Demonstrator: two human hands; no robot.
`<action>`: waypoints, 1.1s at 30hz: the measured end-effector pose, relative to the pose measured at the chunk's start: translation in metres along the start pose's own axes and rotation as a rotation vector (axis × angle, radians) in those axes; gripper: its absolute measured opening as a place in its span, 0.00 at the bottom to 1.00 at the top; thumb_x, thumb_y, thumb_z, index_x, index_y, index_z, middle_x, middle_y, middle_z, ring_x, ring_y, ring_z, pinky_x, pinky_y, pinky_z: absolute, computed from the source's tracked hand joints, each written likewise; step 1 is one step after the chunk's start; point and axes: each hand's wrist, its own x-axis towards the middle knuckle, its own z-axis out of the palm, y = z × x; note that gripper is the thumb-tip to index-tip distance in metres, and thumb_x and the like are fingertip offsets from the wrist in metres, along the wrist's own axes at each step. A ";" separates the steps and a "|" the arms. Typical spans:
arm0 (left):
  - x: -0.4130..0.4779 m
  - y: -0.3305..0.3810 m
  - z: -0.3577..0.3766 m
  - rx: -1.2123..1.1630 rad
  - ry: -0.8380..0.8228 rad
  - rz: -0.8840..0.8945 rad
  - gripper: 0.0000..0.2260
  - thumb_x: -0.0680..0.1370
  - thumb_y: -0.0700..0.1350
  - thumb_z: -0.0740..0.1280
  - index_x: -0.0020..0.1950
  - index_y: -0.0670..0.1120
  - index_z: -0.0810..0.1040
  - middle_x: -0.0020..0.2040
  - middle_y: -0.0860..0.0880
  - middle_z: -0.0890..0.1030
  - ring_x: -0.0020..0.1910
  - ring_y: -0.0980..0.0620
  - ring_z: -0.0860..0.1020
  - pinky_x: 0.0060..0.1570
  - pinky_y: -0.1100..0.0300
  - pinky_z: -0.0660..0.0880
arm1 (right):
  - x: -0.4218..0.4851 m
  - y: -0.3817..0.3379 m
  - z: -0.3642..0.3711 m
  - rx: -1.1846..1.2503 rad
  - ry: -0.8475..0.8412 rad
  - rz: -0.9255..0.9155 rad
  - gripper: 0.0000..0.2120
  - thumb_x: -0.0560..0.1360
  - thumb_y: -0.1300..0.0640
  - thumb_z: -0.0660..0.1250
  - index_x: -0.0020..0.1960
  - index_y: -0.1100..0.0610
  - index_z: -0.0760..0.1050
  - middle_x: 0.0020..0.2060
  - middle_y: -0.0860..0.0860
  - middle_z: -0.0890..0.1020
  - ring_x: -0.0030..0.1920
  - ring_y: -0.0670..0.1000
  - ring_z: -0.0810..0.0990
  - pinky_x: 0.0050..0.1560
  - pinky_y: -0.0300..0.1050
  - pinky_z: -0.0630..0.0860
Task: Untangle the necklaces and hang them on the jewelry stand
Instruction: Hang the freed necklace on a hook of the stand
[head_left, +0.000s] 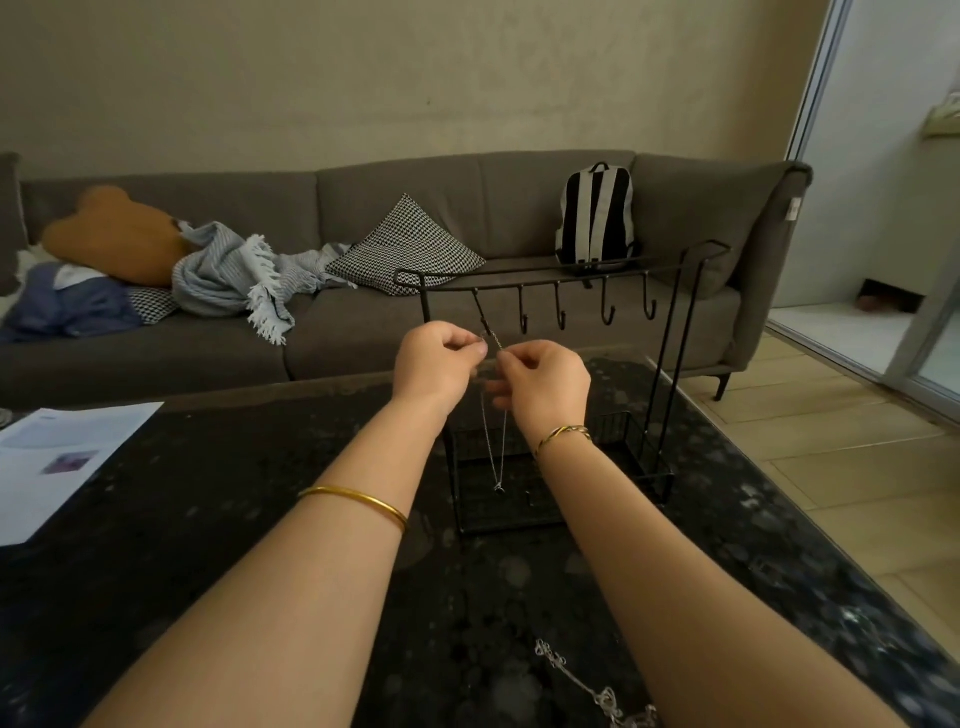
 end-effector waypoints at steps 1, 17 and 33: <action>-0.001 0.001 0.000 0.000 -0.002 -0.002 0.01 0.78 0.42 0.68 0.48 0.47 0.79 0.44 0.48 0.82 0.44 0.51 0.80 0.51 0.53 0.78 | 0.000 0.000 0.000 -0.009 -0.005 0.000 0.05 0.78 0.58 0.64 0.51 0.57 0.78 0.42 0.51 0.83 0.37 0.44 0.82 0.38 0.36 0.80; -0.014 0.002 0.001 0.051 -0.020 -0.064 0.13 0.78 0.40 0.68 0.62 0.43 0.78 0.59 0.46 0.79 0.58 0.48 0.77 0.61 0.48 0.75 | -0.006 -0.001 -0.017 -0.061 -0.071 0.093 0.07 0.79 0.61 0.62 0.55 0.60 0.76 0.41 0.53 0.82 0.36 0.46 0.82 0.37 0.38 0.81; -0.177 -0.063 0.048 0.234 -0.316 -0.243 0.11 0.78 0.37 0.66 0.59 0.46 0.79 0.58 0.48 0.78 0.58 0.49 0.77 0.60 0.49 0.76 | -0.141 0.092 -0.125 -0.323 -0.220 0.328 0.08 0.77 0.68 0.62 0.52 0.60 0.77 0.39 0.54 0.80 0.37 0.48 0.82 0.38 0.42 0.81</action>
